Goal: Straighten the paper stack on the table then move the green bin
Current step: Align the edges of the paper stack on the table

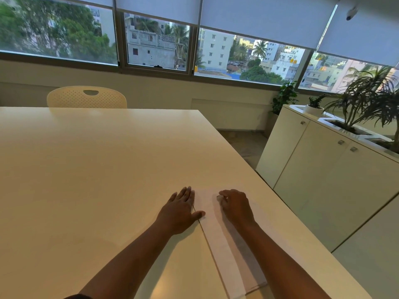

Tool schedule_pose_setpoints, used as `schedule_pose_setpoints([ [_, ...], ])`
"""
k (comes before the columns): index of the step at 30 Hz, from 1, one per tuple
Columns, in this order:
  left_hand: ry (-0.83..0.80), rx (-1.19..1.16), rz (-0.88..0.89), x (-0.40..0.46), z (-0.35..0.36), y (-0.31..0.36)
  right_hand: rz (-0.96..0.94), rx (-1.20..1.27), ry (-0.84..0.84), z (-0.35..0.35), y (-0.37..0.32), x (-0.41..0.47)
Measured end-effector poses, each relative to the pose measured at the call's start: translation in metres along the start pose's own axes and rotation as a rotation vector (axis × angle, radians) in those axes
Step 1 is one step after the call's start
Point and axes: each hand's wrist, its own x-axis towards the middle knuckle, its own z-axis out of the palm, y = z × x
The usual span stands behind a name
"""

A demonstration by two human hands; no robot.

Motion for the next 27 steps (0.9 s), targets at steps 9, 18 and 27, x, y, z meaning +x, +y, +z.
schedule_pose_setpoints([
  [9, -0.024, 0.103, 0.077, 0.023, 0.004, 0.016, -0.046, -0.003, -0.076, -0.002, 0.008, -0.003],
  [18, -0.019, 0.169, 0.076, 0.022, 0.013, 0.011, -0.168, -0.005, -0.112, 0.012, 0.001, -0.002],
  [27, -0.020, 0.143, 0.082, 0.020, 0.010, 0.012, -0.141, -0.086, -0.125, 0.010, 0.001, 0.010],
])
